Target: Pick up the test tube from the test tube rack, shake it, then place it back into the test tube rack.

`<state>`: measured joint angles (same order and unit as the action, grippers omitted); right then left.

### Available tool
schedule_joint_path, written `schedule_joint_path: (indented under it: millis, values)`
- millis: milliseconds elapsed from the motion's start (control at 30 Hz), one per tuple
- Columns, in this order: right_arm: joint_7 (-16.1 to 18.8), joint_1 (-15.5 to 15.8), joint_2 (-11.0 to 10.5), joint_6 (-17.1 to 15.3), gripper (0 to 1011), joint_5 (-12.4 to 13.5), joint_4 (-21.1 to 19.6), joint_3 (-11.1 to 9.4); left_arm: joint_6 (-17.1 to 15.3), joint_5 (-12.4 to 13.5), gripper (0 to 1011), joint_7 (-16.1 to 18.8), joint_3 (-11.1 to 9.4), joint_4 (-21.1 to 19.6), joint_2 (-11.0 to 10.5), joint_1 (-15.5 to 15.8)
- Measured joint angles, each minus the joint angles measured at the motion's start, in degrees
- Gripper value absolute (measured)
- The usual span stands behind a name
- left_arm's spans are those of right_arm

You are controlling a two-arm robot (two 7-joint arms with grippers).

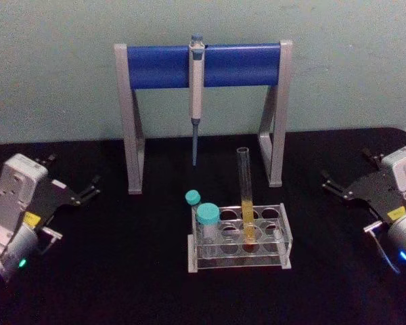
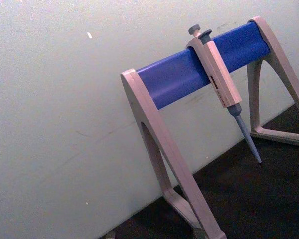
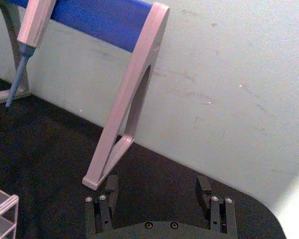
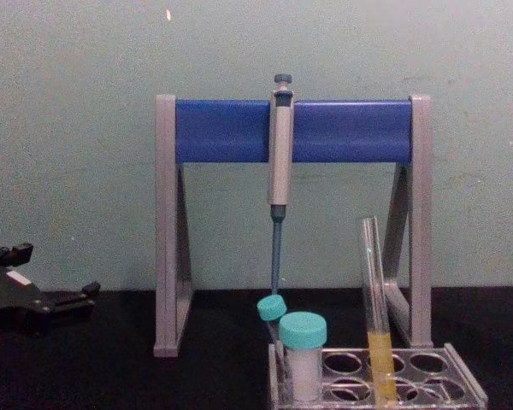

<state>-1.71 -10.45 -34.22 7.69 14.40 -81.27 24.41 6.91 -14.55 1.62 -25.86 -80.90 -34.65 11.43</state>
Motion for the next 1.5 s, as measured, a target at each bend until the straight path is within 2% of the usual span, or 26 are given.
schedule_joint_path:
  millis: [200,400,600,800,867,900,1000,1200,1500]
  values:
    - [1.28,1.48,-0.25,0.79,1000,1.18,-1.98,-1.92,0.0,0.0,1001,0.0,0.0,0.0,0.0,0.0]
    - [5.42,3.24,-1.88,0.7,1000,3.81,-6.03,-3.54,0.0,0.0,1001,0.0,0.0,0.0,0.0,0.0]
    - [10.19,4.33,-3.65,0.14,1000,4.92,-9.5,-3.78,0.0,0.0,1001,0.0,0.0,0.0,0.0,0.0]
    - [15.44,4.32,-4.05,0.34,1000,6.39,-11.23,-3.39,0.0,0.0,1001,0.0,0.0,0.0,0.0,0.0]
    - [17.59,3.81,-3.67,0.1,1000,7.45,-11.24,-3.11,0.0,0.0,1001,0.0,0.0,0.0,0.0,0.0]
    - [17.59,3.81,-3.67,0.1,1000,7.45,-11.24,-3.11,0.0,0.0,1001,0.0,0.0,0.0,0.0,0.0]
    - [21.01,2.48,-2.56,-0.93,1000,9.1,-10.47,-2.42,0.0,0.0,1002,0.0,0.0,0.0,0.0,0.0]
    - [25.43,-0.19,-0.39,-3.0,1000,10.71,-8.37,-1.25,0.0,0.0,1001,0.0,0.0,0.0,0.0,0.0]
    - [29.17,-4.55,3.59,-6.08,1000,11.69,-3.8,-0.19,0.0,0.0,1001,0.0,0.0,0.0,0.0,0.0]
